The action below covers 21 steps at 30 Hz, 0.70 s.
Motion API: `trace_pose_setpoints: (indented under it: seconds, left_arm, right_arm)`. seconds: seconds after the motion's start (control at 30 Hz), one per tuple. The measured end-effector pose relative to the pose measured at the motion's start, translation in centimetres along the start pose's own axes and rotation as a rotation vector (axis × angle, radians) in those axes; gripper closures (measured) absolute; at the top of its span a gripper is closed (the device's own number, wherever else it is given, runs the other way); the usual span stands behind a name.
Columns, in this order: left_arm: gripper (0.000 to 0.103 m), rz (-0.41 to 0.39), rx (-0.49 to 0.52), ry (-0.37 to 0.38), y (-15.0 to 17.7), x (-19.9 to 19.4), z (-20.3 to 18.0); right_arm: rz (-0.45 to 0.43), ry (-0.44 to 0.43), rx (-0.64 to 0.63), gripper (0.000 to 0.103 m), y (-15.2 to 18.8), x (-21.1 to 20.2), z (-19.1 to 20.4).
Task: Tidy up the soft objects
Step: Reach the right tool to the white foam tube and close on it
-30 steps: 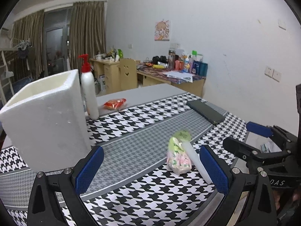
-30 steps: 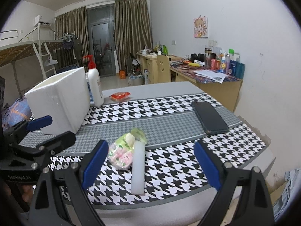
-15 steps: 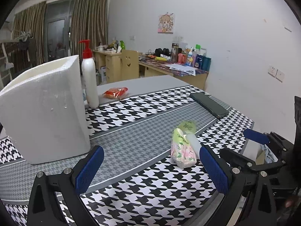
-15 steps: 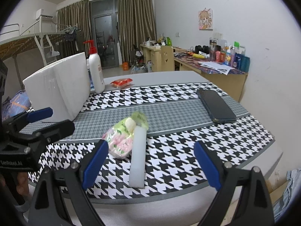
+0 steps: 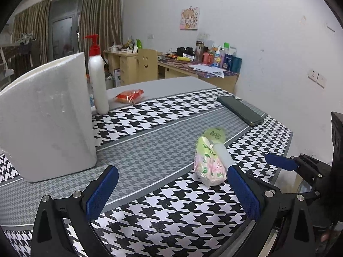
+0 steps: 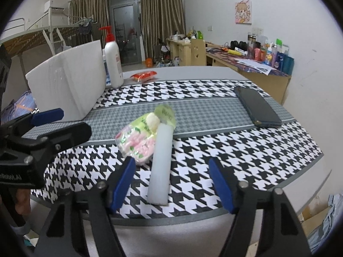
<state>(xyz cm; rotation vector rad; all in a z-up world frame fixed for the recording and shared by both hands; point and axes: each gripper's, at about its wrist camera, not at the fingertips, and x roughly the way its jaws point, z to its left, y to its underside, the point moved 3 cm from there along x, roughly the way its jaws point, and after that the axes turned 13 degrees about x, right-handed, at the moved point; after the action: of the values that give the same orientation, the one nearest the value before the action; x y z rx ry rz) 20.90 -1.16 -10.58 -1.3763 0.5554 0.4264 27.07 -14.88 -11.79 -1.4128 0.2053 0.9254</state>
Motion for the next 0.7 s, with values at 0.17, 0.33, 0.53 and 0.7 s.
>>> trace_pose_setpoints:
  seconds: [0.17, 0.33, 0.53, 0.7]
  left_arm:
    - [0.001, 0.023, 0.004, 0.000, 0.1, 0.6, -0.3]
    - [0.001, 0.038, 0.016, -0.003, 0.1, 1.1, -0.8]
    - [0.001, 0.043, 0.022, -0.015, 0.0, 1.3, -0.9]
    - [0.001, 0.050, 0.023, -0.019, 0.0, 1.6, -1.0]
  right_arm:
    - [0.057, -0.041, 0.005, 0.050, 0.5, 0.9, -0.2]
    - [0.069, -0.049, -0.007, 0.051, 0.8, 1.3, -0.2]
    - [0.093, -0.053, -0.024, 0.056, 1.2, 1.9, -0.1]
    - [0.097, -0.034, -0.043, 0.063, 1.2, 2.4, 0.2]
